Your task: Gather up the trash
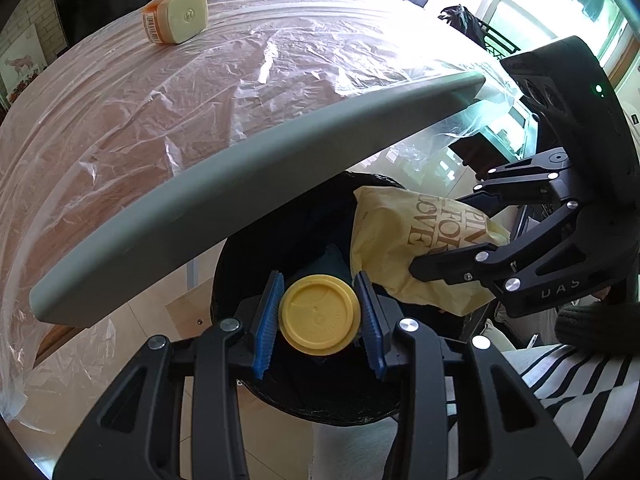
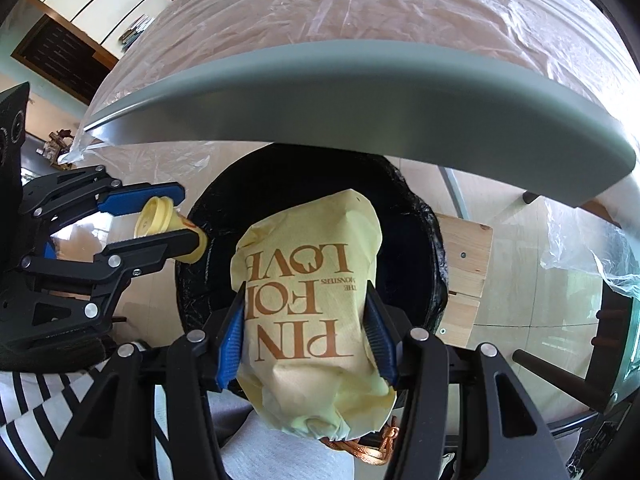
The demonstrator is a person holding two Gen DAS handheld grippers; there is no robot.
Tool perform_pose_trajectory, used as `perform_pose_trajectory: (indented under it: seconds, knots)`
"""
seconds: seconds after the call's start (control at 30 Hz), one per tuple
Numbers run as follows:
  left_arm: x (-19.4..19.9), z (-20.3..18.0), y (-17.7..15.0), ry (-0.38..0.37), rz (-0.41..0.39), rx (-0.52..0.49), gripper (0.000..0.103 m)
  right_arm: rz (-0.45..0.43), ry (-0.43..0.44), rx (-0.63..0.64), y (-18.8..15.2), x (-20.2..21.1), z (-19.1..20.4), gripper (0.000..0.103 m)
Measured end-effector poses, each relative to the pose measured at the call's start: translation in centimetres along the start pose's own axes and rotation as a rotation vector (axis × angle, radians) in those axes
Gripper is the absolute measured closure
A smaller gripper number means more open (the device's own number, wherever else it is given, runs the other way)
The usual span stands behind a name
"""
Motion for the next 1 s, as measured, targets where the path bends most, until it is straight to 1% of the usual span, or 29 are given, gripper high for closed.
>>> perform_pose_trajectory:
  seconds: [0.03,0.07,0.1,0.17,0.2,0.3,0.4,0.43,0.5,0.53,0.57,0.6,0.67,0.73,0.83,0.9,1.0]
  knots:
    - [0.1,-0.1,0.0,-0.008,-0.004,-0.004,0.062,-0.001,-0.004,0.002,-0.1,0.1,-0.1,0.046]
    - [0.2,0.1,0.0,-0.014,-0.006,-0.002,0.039,-0.006,-0.021,-0.001,-0.1,0.1,-0.2,0.037]
    - [0.5,0.1,0.0,-0.014,-0.021,0.0,0.019,-0.007,-0.031,-0.008,-0.2,0.3,-0.4,0.033]
    - [1.2,0.0,0.2,-0.029,-0.044,-0.001,0.018,-0.017,-0.027,-0.026,-0.4,0.8,-0.8,0.031]
    - [1.3,0.0,0.2,-0.032,-0.04,0.002,0.018,-0.019,-0.03,-0.03,-0.6,1.1,-1.0,0.031]
    - [1.9,0.3,0.2,-0.024,-0.045,0.009,0.018,-0.04,-0.062,-0.027,-1.1,2.5,-1.5,0.031]
    - [3.1,0.2,0.7,-0.032,-0.059,0.016,0.018,-0.089,-0.095,-0.006,-1.0,4.8,-1.6,0.031]
    - [3.9,0.1,1.0,-0.038,-0.073,0.013,0.018,-0.113,-0.104,0.006,-0.9,5.8,-1.6,0.031]
    - [5.5,-0.2,1.7,-0.047,-0.11,0.002,0.017,-0.188,-0.127,0.036,0.0,8.4,-1.3,0.029]
    - [6.7,-0.4,2.4,-0.049,-0.145,-0.009,0.015,-0.24,-0.146,0.045,0.6,10.0,-1.3,0.023]
    - [7.7,-0.5,2.8,-0.04,-0.174,-0.015,0.007,-0.269,-0.155,0.044,1.0,10.8,-1.3,0.018]
    - [8.6,-0.4,3.4,-0.022,-0.206,-0.019,0.002,-0.318,-0.164,0.035,1.8,12.1,-1.4,0.015]
    - [9.9,0.5,4.9,0.024,-0.259,-0.007,0.002,-0.407,-0.183,0.0,4.0,14.2,-2.1,0.005]
    - [10.1,1.5,6.3,0.058,-0.276,0.017,0.002,-0.47,-0.198,-0.029,6.4,15.3,-2.9,0.004]
    - [9.7,3.6,8.8,0.108,-0.286,0.051,0.002,-0.513,-0.227,-0.06,10.6,15.7,-4.7,0.004]
    - [9.2,5.0,10.3,0.139,-0.286,0.067,0.002,-0.514,-0.263,-0.089,13.9,15.1,-5.8,0.004]
    - [8.1,7.2,12.4,0.182,-0.281,0.102,0.002,-0.51,-0.279,-0.122,19.2,13.9,-6.8,0.004]
Point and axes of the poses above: each gripper's, at about its wrist camera, not at the fingertips, and x roughly against the way its jaws point, z to its left, y to its top, the point moved 7 cm from there along -x, roughly the way its jaws point, and after that the axes turned 8 degrees about -y, right-handed, at the moved point
